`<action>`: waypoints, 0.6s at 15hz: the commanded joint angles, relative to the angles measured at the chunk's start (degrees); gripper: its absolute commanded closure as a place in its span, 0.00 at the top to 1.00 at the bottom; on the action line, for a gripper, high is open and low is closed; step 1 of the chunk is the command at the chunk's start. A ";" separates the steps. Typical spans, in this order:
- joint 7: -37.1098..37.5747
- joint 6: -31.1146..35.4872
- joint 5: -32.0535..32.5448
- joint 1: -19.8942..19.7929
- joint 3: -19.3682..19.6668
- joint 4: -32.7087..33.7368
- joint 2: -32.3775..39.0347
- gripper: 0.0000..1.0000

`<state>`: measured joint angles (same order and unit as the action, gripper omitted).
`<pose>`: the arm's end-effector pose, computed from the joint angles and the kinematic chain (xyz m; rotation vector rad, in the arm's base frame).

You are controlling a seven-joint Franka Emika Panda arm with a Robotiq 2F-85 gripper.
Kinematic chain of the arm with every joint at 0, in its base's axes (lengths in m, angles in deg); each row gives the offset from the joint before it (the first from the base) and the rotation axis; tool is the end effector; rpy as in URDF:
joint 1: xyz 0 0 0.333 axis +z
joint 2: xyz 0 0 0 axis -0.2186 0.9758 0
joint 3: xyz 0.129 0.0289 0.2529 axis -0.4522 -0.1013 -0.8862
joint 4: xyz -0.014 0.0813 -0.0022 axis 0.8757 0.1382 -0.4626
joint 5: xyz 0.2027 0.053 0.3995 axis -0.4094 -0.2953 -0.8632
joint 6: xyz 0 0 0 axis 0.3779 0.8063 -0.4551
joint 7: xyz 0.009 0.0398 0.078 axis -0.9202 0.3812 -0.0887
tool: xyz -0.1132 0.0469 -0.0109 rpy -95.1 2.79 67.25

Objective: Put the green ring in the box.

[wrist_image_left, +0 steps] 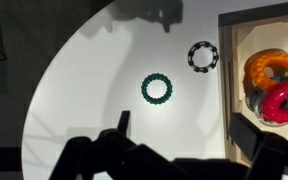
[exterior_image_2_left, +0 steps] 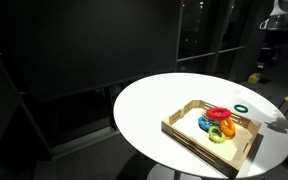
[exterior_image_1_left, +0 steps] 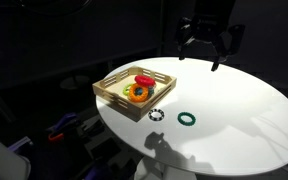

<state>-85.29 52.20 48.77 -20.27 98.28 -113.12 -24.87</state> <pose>0.5437 -0.1889 0.2810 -3.1126 -0.0062 0.1296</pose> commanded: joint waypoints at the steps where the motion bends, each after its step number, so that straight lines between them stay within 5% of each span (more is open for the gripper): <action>1: 2.75 4.30 0.14 -0.64 -1.25 0.41 2.95 1.00; 9: 5.98 11.98 0.13 -0.89 -2.39 0.62 10.54 1.00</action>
<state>-81.40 62.15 48.77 -20.27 96.87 -113.16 -16.74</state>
